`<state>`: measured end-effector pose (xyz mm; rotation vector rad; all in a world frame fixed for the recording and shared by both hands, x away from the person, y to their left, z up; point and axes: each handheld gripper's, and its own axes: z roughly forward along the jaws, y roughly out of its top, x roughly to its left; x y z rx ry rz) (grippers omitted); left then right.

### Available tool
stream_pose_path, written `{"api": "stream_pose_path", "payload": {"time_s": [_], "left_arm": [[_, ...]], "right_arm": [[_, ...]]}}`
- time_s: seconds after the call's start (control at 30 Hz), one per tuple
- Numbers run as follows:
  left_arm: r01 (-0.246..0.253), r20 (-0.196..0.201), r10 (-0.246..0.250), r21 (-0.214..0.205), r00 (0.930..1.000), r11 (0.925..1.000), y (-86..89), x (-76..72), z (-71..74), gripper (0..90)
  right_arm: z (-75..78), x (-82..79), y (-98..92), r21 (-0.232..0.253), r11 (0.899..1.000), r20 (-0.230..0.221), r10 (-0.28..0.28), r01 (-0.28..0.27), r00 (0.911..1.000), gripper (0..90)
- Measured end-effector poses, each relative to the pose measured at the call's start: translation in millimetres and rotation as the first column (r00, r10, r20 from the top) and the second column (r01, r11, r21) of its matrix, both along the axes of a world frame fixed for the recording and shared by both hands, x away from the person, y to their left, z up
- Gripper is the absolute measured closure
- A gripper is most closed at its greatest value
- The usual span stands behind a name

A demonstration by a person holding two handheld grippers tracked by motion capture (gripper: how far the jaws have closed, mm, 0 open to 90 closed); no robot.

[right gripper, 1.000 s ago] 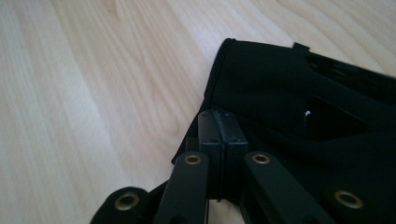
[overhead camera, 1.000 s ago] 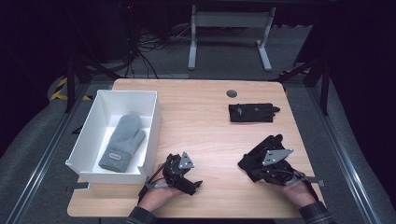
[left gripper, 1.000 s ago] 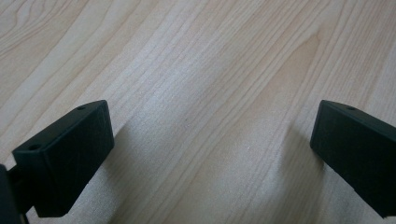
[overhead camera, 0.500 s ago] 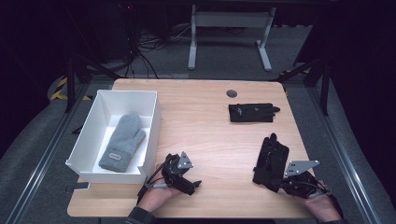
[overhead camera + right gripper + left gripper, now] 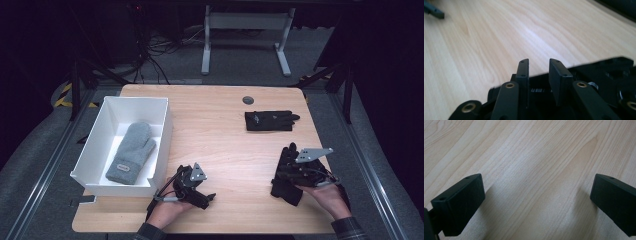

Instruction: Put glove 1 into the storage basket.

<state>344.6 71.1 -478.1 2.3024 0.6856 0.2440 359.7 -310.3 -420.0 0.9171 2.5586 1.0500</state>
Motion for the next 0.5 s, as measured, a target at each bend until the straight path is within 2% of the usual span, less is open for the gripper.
{"api": "stream_pose_path", "payload": {"time_s": [0.27,0.4,0.5], "left_arm": [[0.002,-0.003,-0.002,0.000,1.0000,1.0000,-0.1,0.2,0.1,0.0],[0.006,0.000,-0.006,0.001,1.0000,1.0000,0.0,0.7,0.1,0.0],[0.009,-0.001,-0.009,-0.001,1.0000,1.0000,-0.2,1.0,0.0,0.0]], "right_arm": [[2.5,34.1,18.0,0.019,0.999,0.000,-0.027,0.027,0.9996,64.3],[4.6,52.3,25.9,0.044,0.998,0.000,-0.046,0.046,0.9989,63.0],[4.9,67.4,33.7,0.040,0.998,-0.008,-0.056,0.056,0.9984,62.5]]}}
